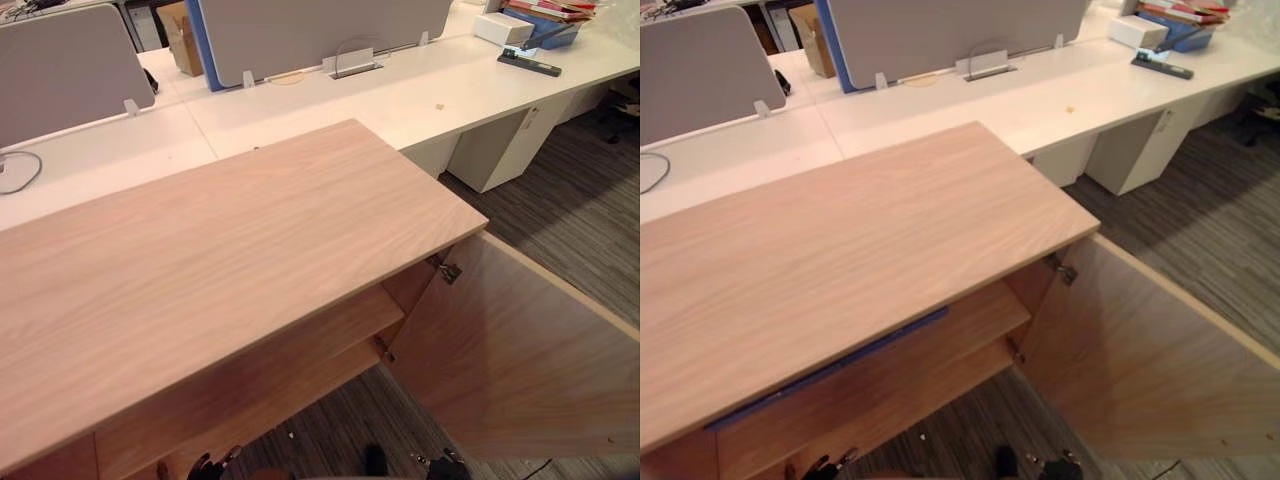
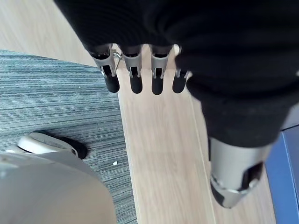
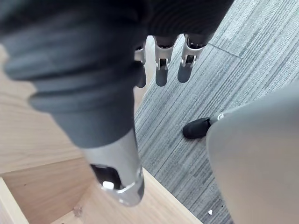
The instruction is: Walk over to the cabinet, pick up the folder, carry it to the office cabinet, place the folder inside the office cabinet, then close the office cabinet door
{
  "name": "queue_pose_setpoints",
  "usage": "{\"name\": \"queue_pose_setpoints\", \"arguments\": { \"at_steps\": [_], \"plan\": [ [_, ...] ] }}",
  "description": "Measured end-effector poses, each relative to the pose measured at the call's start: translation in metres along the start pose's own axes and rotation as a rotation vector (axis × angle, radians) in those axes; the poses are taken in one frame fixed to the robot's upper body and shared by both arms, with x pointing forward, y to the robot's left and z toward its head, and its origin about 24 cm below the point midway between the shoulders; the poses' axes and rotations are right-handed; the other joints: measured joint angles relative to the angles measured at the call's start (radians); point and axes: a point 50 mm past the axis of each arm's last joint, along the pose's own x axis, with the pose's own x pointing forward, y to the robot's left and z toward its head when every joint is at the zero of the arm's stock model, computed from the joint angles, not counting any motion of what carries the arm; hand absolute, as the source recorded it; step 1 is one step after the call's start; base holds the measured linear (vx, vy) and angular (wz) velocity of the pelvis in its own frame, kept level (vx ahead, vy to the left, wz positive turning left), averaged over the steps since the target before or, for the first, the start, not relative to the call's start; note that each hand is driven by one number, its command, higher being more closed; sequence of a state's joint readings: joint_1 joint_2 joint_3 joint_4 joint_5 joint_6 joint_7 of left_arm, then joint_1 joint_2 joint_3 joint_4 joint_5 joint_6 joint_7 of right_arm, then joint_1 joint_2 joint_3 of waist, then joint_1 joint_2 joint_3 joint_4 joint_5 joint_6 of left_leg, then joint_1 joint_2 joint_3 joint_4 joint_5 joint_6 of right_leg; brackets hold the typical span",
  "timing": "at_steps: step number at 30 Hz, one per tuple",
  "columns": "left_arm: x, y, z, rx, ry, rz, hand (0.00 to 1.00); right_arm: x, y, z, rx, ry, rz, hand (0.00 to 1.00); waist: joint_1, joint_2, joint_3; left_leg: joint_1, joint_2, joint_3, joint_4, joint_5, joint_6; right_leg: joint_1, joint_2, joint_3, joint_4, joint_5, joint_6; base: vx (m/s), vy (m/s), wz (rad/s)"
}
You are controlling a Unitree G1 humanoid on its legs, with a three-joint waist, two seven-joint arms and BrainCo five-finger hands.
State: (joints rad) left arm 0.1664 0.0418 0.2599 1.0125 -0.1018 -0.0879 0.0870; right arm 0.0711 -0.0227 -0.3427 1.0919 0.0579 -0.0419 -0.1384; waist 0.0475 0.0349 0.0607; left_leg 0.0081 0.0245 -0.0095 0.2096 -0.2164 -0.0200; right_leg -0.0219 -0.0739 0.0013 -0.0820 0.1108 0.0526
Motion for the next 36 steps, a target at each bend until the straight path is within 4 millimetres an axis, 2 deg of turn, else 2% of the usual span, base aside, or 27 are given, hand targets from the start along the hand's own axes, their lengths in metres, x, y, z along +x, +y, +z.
{"name": "queue_pose_setpoints", "arguments": {
  "at_steps": [5,7,10,16,17,18,19,20,21,22,23,24,25,26,27,30,32,33,34,36],
  "plan": [
    [0.001,-0.006,0.004,0.0,-0.012,-0.013,0.0,-0.001,-0.002,-0.006,-0.011,0.013,-0.002,0.0,-0.004,0.003,-0.031,0.047,0.016,0.02,-0.019,0.001,-0.004,0.015,0.017,-0.001,0.0,-0.001,0.002,0.15,0.009,-0.28],
    [0.001,-0.021,0.007,0.001,-0.024,-0.05,0.0,-0.002,-0.003,-0.007,-0.01,0.014,-0.003,0.0,-0.008,0.007,-0.038,0.063,0.013,0.021,-0.02,0.002,-0.004,0.025,0.018,-0.005,0.0,-0.002,0.002,0.06,0.043,-0.18],
    [0.0,-0.031,0.009,0.007,-0.035,-0.08,0.0,-0.002,-0.002,-0.007,-0.009,0.016,-0.002,0.0,-0.008,0.003,-0.043,0.065,0.006,0.024,-0.021,0.002,-0.004,0.027,0.012,-0.009,0.0,-0.001,0.002,-0.02,0.039,-0.06],
    [0.0,-0.031,0.011,0.0,-0.042,-0.079,0.0,-0.001,0.001,0.0,-0.011,-0.011,0.005,0.0,-0.004,-0.001,-0.028,0.059,0.001,0.11,-0.029,-0.002,0.002,-0.047,0.021,0.032,0.033,0.012,0.014,-0.1,0.013,-0.43],
    [0.001,-0.031,0.012,-0.016,-0.045,-0.071,0.0,0.0,0.007,0.011,-0.012,-0.05,0.023,0.0,-0.003,-0.006,-0.018,0.043,0.015,0.174,-0.015,-0.01,0.013,-0.104,0.048,0.037,0.063,0.05,0.015,-0.23,-0.015,-1.84],
    [0.002,-0.03,0.014,-0.024,-0.049,-0.066,0.0,-0.001,0.022,0.025,-0.02,-0.099,0.062,0.0,0.012,-0.008,-0.017,0.011,0.038,0.27,-0.006,-0.012,0.017,-0.153,0.092,0.028,0.021,0.172,0.014,-0.25,-0.028,-2.19],
    [0.002,-0.03,0.014,-0.025,-0.047,-0.065,0.0,-0.001,0.028,0.034,-0.024,-0.124,0.079,0.0,0.026,0.01,-0.017,0.004,0.071,0.322,-0.017,-0.012,0.022,-0.168,0.106,-0.013,0.002,0.187,0.01,-0.26,-0.126,-2.36],
    [0.002,-0.031,0.016,-0.013,-0.053,-0.068,0.0,-0.002,0.038,0.043,-0.011,-0.147,0.101,0.0,0.023,0.005,-0.01,0.003,0.08,0.399,-0.033,-0.001,0.023,-0.197,0.073,-0.246,0.114,0.086,-0.062,-0.13,-0.157,-1.89],
    [0.002,-0.033,0.018,0.001,-0.059,-0.076,0.0,-0.002,0.038,0.048,-0.003,-0.162,0.097,0.0,0.024,0.003,-0.004,0.016,0.086,0.452,-0.032,0.006,0.015,-0.196,-0.001,-0.446,0.259,-0.062,-0.095,-0.07,-0.145,-1.59],
    [0.003,-0.033,0.018,0.003,-0.058,-0.076,0.0,-0.002,0.038,0.049,0.007,-0.167,0.092,0.0,0.022,0.006,-0.003,0.017,0.089,0.475,-0.029,0.007,0.014,-0.189,-0.037,-0.503,0.315,-0.109,-0.093,0.06,-0.073,-1.2],
    [0.003,-0.03,0.019,0.01,-0.056,-0.07,0.0,-0.002,0.037,0.052,0.029,-0.175,0.085,0.0,0.018,0.0,-0.004,0.021,0.095,0.509,-0.022,0.01,0.009,-0.169,-0.101,-0.563,0.388,-0.165,-0.09,0.03,-0.069,-0.92],
    [0.004,-0.026,0.019,0.012,-0.052,-0.062,0.0,-0.002,0.036,0.057,0.038,-0.193,0.076,0.0,0.01,-0.006,0.001,0.029,0.099,0.528,-0.015,0.011,0.007,-0.15,-0.155,-0.582,0.421,-0.195,-0.082,0.02,-0.095,-0.8],
    [0.004,-0.024,0.019,0.012,-0.053,-0.057,0.0,-0.002,0.035,0.061,0.045,-0.207,0.071,0.0,0.006,-0.012,0.005,0.034,0.101,0.538,-0.007,0.011,0.007,-0.142,-0.18,-0.589,0.424,-0.201,-0.074,-0.02,-0.139,-0.62],
    [0.006,-0.016,0.022,0.004,-0.058,-0.037,0.0,-0.003,0.034,0.071,0.071,-0.239,0.058,0.0,-0.003,-0.027,0.015,0.041,0.104,0.547,0.011,0.013,0.0,-0.132,-0.183,-0.6,0.417,-0.204,-0.05,-0.02,-0.181,-0.61],
    [0.006,-0.014,0.02,-0.006,-0.047,-0.029,0.0,-0.003,0.028,0.085,0.092,-0.287,0.038,0.0,-0.005,-0.028,0.018,0.04,0.114,0.53,0.005,0.01,-0.002,-0.109,-0.14,-0.58,0.38,-0.191,-0.043,-0.04,-0.196,-0.6],
    [0.006,-0.012,0.019,-0.023,-0.045,-0.022,0.0,-0.004,0.014,0.114,0.123,-0.376,-0.006,0.0,-0.001,-0.036,0.015,0.045,0.106,0.442,-0.058,0.027,-0.016,-0.103,-0.071,-0.546,0.302,-0.157,-0.048,-0.11,-0.131,-0.56],
    [0.006,-0.012,0.021,-0.023,-0.052,-0.02,0.0,-0.008,0.001,0.142,0.137,-0.478,-0.04,0.0,-0.004,-0.056,0.007,0.028,0.12,0.473,-0.089,0.065,-0.052,-0.113,-0.016,-0.511,0.195,-0.103,-0.054,-0.11,-0.125,-0.5],
    [0.006,-0.011,0.023,-0.024,-0.057,-0.019,0.0,-0.01,-0.002,0.148,0.139,-0.502,-0.044,0.0,-0.004,-0.057,0.006,0.026,0.122,0.485,-0.093,0.072,-0.053,-0.11,-0.003,-0.502,0.161,-0.081,-0.055,-0.1,-0.14,-0.58],
    [0.006,-0.008,0.026,-0.027,-0.068,-0.011,0.0,-0.014,-0.007,0.161,0.139,-0.553,-0.051,0.0,-0.003,-0.073,0.014,0.027,0.122,0.511,-0.11,0.088,-0.056,-0.099,0.021,-0.483,0.086,-0.033,-0.063,-0.09,-0.123,-0.47],
    [0.007,-0.006,0.027,-0.025,-0.071,-0.004,0.0,-0.016,-0.01,0.167,0.137,-0.573,-0.058,0.0,-0.008,-0.082,0.018,0.031,0.122,0.518,-0.116,0.097,-0.065,-0.095,0.028,-0.471,0.066,-0.018,-0.067,-0.04,-0.07,-0.24]
  ]
}}
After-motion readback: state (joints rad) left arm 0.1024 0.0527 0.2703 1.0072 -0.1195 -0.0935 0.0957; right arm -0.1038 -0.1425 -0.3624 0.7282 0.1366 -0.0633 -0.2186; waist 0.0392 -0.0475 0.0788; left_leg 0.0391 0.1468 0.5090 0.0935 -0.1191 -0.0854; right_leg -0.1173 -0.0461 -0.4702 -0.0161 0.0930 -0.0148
